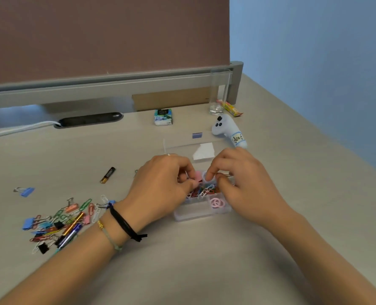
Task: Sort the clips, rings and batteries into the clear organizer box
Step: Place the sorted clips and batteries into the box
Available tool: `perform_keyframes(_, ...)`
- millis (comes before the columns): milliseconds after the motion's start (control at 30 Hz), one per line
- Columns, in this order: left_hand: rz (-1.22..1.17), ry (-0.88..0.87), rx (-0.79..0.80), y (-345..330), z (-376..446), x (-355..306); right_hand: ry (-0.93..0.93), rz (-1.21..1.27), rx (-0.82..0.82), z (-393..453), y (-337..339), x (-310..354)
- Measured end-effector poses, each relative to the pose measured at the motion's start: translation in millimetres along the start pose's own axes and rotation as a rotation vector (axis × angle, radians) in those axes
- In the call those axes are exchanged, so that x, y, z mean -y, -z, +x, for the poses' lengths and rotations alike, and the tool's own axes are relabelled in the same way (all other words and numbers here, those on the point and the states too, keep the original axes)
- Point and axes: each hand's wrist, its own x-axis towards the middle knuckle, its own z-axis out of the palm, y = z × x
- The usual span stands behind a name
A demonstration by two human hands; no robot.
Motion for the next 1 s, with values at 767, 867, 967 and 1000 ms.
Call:
perform_keyframes(767, -0.134, 0.359, -0.206, 105, -131, 162, 0.362, -0.026, 0.43, 45, -119, 164)
perform_keyframes(867, -0.133, 0.381, -0.17, 104, -134, 166, 0.408, -0.098, 0.477, 50, -127, 170)
perform_keyframes(967, -0.134, 0.383, -0.162, 104, -135, 166, 0.458, -0.164, 0.556, 54, -131, 174)
perform_keyframes(1000, -0.135, 0.384, -0.165, 104, -135, 166, 0.469, -0.174, 0.568, 54, -132, 174)
